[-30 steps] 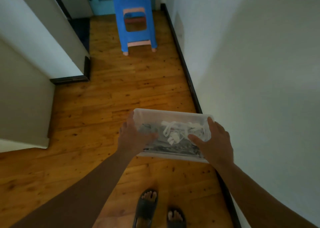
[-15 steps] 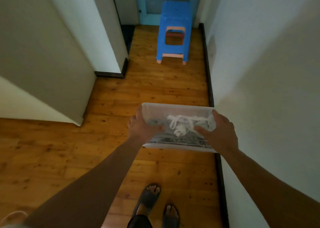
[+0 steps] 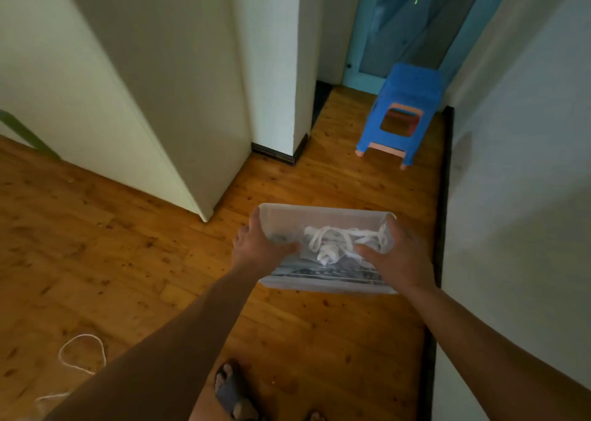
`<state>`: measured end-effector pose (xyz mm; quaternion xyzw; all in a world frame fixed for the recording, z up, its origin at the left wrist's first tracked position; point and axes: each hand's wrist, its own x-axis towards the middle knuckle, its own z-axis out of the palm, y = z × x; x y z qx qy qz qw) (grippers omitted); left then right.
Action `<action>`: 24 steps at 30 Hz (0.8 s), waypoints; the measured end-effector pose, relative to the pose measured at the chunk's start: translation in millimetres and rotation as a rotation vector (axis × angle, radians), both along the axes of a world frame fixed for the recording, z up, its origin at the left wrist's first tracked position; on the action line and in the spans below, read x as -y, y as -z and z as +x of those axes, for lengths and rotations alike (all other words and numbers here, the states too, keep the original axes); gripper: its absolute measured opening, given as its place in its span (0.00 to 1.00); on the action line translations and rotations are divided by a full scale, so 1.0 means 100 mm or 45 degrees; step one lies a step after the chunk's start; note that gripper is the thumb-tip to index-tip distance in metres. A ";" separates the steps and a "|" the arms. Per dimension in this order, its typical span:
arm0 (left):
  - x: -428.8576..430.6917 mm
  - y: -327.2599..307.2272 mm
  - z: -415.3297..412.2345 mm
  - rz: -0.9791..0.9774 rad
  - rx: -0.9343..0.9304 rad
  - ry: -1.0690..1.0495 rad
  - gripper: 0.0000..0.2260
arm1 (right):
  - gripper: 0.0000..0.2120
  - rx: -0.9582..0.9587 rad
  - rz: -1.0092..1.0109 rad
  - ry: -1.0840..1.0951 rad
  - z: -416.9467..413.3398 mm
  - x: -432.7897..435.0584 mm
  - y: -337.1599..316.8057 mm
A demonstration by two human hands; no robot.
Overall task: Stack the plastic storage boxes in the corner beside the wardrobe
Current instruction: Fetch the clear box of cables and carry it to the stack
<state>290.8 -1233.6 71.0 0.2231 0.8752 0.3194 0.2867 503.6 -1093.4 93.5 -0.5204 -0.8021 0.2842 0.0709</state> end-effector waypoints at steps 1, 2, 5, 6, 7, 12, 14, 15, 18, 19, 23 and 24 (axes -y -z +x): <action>0.05 -0.02 -0.06 0.010 0.002 -0.013 0.50 | 0.44 0.003 -0.001 -0.016 -0.08 0.03 -0.03; 0.11 -0.05 -0.16 0.023 -0.008 -0.023 0.49 | 0.44 0.006 -0.006 -0.028 -0.19 0.08 -0.07; 0.33 -0.15 -0.54 0.043 -0.029 -0.052 0.47 | 0.45 0.013 -0.013 -0.069 -0.63 0.23 -0.16; 0.37 -0.17 -0.60 0.044 -0.028 -0.054 0.47 | 0.45 0.018 -0.028 -0.073 -0.70 0.26 -0.20; 0.42 -0.19 -0.69 0.051 -0.028 -0.069 0.47 | 0.45 0.020 -0.033 -0.086 -0.82 0.29 -0.22; 0.77 -0.31 -1.33 0.082 -0.038 -0.174 0.48 | 0.46 0.000 -0.007 -0.179 -1.59 0.49 -0.43; 0.93 -0.37 -1.60 0.059 -0.048 -0.206 0.50 | 0.46 0.002 -0.015 -0.220 -1.91 0.59 -0.49; 0.98 -0.38 -1.68 0.050 -0.058 -0.218 0.50 | 0.46 0.003 -0.022 -0.233 -2.00 0.62 -0.50; 1.23 -0.48 -2.08 0.080 -0.081 -0.300 0.51 | 0.45 -0.018 0.000 -0.306 -2.52 0.76 -0.58; 1.28 -0.51 -2.17 0.091 -0.085 -0.318 0.51 | 0.45 -0.029 -0.004 -0.313 -2.64 0.79 -0.59; 1.64 -0.65 -2.56 0.123 -0.126 -0.439 0.48 | 0.45 -0.073 -0.017 -0.414 -3.26 0.99 -0.63; 1.73 -0.68 -2.65 0.132 -0.128 -0.465 0.47 | 0.44 -0.083 -0.033 -0.447 -3.41 1.04 -0.64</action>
